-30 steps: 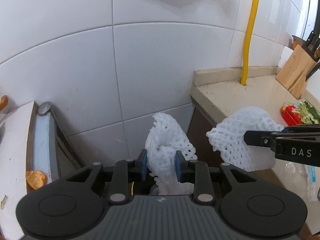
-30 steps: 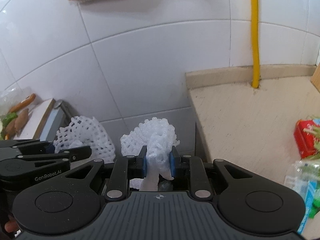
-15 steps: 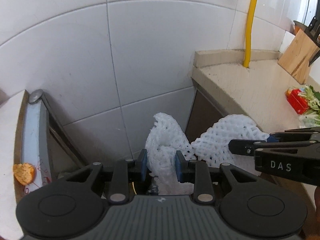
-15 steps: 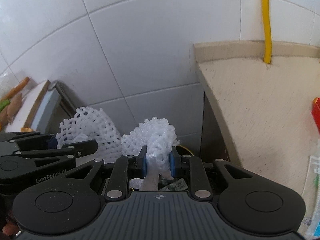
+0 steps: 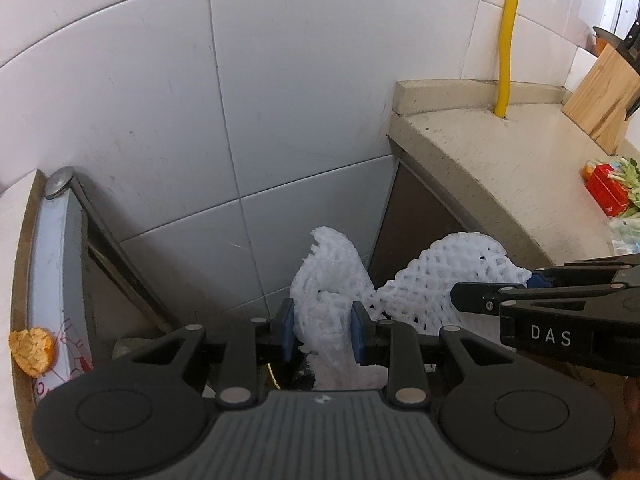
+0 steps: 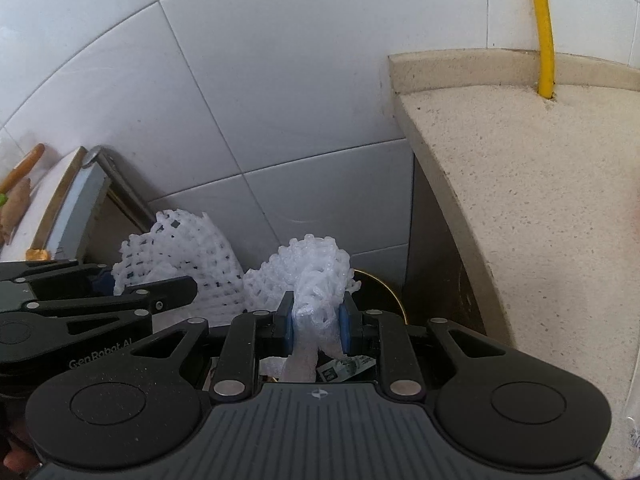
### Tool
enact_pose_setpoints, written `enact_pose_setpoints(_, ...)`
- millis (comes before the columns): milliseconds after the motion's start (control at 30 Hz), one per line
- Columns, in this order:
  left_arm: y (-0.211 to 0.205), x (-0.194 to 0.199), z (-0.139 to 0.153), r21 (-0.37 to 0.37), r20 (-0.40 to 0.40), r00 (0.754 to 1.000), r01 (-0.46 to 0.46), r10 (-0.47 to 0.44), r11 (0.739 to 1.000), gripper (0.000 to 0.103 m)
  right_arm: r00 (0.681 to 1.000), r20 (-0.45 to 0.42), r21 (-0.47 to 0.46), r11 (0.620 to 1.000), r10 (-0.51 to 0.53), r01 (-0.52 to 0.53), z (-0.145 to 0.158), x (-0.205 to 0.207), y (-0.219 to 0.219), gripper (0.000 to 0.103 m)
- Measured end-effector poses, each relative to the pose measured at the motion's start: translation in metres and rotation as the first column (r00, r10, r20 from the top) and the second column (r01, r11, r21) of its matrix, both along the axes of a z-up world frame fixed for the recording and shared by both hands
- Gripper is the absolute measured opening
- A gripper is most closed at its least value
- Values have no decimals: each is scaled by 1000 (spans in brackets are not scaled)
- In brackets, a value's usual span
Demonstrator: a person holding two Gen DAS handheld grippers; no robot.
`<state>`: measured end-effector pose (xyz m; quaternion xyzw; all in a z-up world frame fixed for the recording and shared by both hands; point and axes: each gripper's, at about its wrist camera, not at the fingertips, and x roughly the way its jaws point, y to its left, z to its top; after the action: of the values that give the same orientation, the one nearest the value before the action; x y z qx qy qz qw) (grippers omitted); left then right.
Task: Collect trash
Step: 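Carry both white foam nets down over the black trash bin, then open both tools to drop the foam nets into the bin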
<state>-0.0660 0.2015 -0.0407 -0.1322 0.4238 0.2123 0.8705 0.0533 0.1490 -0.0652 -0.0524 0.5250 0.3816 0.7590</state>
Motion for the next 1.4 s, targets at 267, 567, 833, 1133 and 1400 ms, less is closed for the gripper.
enact_pose_setpoints(267, 3, 6, -4, -10, -6, 1000, 9, -9, 1000, 24, 1000, -4, -11, 1000, -8, 8, -3, 2, 1, 27)
enact_pose_setpoints(567, 7, 9, -11, -26, -20, 1000, 19, -20, 999, 24, 1000, -4, -28, 999, -24, 24, -4, 2, 3, 27)
enact_pose_setpoints(833, 9, 13, -22, -32, -40, 999, 16, -17, 999, 24, 1000, -15, -45, 999, -26, 26, -9, 5, 6, 27)
enact_pose_setpoints(1133, 15, 18, -34, -46, -70, 998, 9, -12, 999, 24, 999, -19, -65, 997, -31, 30, -17, 11, 15, 27)
enact_pose_setpoints(1400, 20, 24, -41, -56, -89, 996, -2, -3, 998, 24, 999, -28, -80, 997, -26, 23, -23, 14, 21, 28)
